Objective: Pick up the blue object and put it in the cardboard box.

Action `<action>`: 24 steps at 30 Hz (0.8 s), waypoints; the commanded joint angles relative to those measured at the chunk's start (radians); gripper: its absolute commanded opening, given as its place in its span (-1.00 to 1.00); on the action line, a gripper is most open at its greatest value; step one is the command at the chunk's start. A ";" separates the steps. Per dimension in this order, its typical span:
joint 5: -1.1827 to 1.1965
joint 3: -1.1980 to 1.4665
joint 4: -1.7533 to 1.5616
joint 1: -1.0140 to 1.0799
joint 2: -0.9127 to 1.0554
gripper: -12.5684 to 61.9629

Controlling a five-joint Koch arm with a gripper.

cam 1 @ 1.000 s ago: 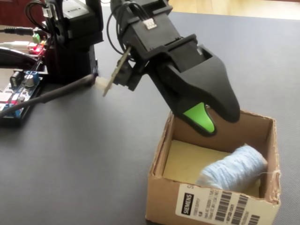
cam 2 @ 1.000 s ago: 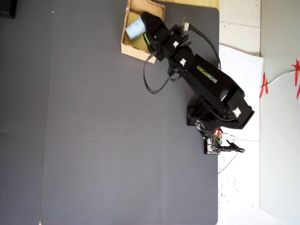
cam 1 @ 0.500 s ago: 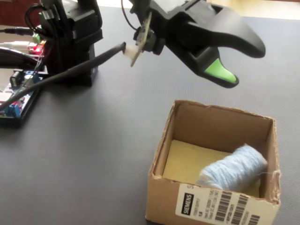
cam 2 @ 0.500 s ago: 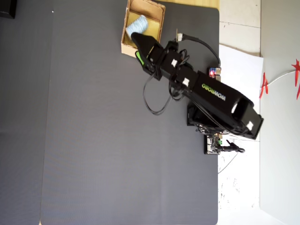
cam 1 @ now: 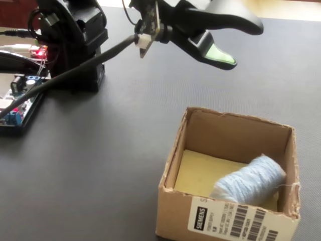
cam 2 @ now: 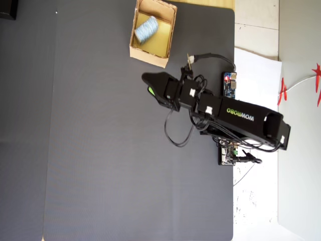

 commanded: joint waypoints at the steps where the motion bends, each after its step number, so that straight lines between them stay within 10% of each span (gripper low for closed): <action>1: 0.043 -0.005 -0.048 -0.040 0.054 0.25; 24: 0.046 0.439 -0.101 -0.173 0.215 0.25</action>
